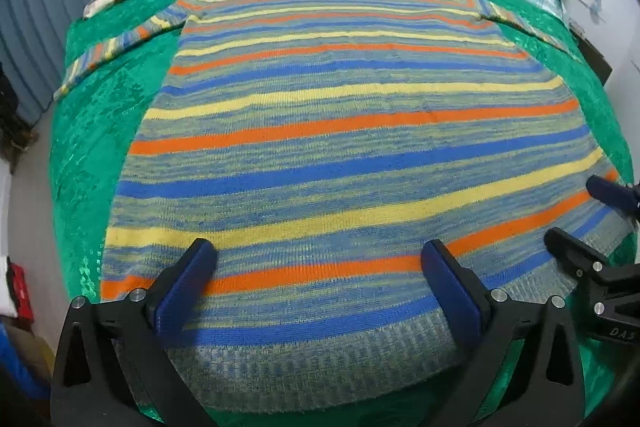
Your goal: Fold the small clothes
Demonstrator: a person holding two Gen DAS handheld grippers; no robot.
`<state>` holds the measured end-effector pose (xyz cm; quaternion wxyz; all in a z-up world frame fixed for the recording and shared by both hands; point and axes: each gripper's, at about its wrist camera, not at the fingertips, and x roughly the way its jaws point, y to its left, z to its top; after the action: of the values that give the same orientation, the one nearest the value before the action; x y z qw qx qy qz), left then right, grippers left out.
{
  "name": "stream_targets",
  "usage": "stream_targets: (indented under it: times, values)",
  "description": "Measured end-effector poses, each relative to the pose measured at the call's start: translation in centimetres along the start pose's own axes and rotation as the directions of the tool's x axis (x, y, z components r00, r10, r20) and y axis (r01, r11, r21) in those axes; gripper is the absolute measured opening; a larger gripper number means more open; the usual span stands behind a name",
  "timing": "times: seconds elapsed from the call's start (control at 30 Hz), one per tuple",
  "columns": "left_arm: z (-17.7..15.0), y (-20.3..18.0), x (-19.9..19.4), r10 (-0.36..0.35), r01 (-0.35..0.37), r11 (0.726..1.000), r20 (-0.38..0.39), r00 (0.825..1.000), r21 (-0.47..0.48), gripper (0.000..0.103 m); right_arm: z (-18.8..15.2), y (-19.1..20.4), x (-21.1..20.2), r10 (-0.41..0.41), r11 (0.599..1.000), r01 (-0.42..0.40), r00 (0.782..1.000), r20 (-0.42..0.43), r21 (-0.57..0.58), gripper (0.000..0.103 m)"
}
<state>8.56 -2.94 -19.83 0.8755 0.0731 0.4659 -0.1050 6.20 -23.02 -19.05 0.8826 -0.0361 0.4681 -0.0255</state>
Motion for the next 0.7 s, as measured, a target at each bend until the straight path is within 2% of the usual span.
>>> stream_targets:
  times: [0.1, 0.7]
  values:
    - [-0.57, -0.18, 0.12, 0.012, -0.012, 1.0, 0.026, 1.0, 0.013, 0.102, -0.26, 0.31, 0.24, -0.026, 1.0, 0.026, 1.0, 0.011, -0.012, 0.086]
    - [-0.53, 0.07, 0.55, 0.008, -0.009, 1.0, 0.032, 0.999, 0.014, 0.103, -0.05, 0.16, 0.68, -0.044, 0.999, 0.044, 0.999, 0.021, -0.014, 0.091]
